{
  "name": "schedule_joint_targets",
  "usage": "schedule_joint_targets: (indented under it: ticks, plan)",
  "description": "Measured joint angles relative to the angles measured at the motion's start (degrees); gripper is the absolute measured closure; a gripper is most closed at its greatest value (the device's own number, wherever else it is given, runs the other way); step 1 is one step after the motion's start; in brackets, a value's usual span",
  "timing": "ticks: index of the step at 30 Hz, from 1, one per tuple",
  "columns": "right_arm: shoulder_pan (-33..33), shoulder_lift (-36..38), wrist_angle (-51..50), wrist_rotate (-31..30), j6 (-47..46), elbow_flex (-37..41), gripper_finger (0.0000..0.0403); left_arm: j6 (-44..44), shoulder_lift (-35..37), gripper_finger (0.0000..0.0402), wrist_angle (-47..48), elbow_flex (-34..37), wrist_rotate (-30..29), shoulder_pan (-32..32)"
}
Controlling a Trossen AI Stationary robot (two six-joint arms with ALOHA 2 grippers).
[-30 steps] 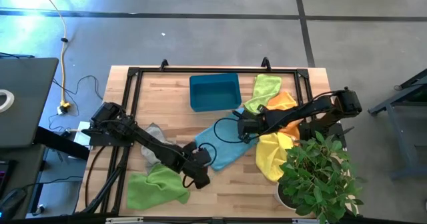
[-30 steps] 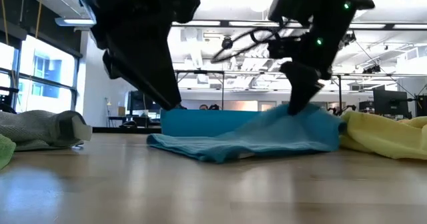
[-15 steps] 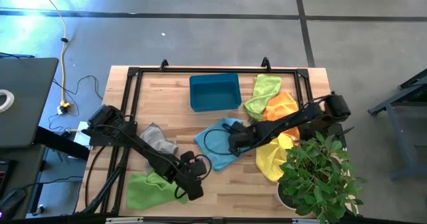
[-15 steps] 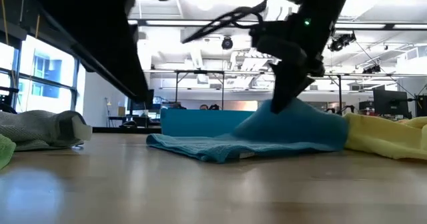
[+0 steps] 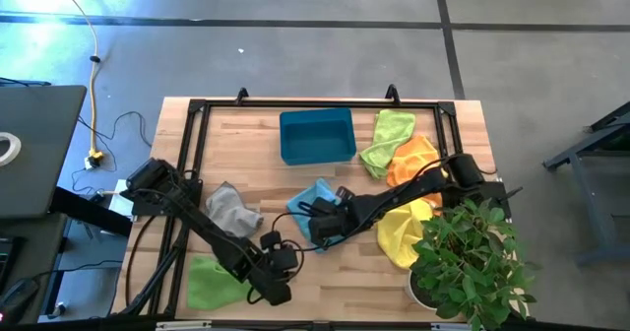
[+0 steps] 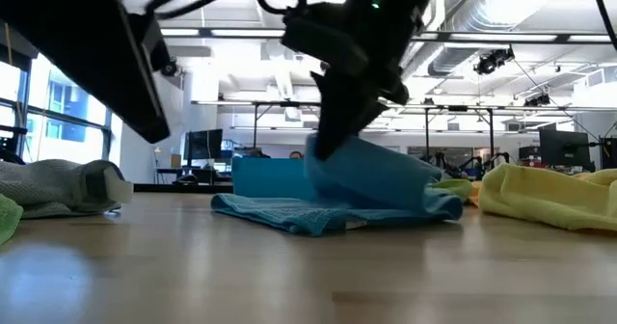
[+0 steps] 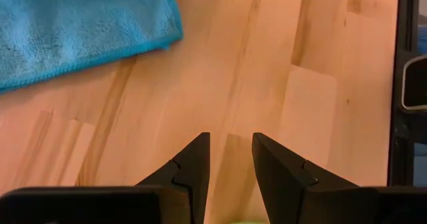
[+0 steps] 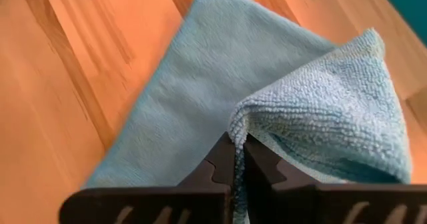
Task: Fold microfiber towels
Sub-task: Fold the blue microfiber cloth
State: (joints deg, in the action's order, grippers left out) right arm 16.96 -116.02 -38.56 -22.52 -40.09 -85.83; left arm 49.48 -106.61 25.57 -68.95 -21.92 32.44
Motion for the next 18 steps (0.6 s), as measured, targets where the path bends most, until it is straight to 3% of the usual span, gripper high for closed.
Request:
schedule_joint_targets:
  ticks: [18]
  plan:
    - [1.2,-2.8,7.9,0.0,-1.0,-1.0,0.0398,2.9,0.0,0.0298,2.1,0.0,-2.8,2.9]
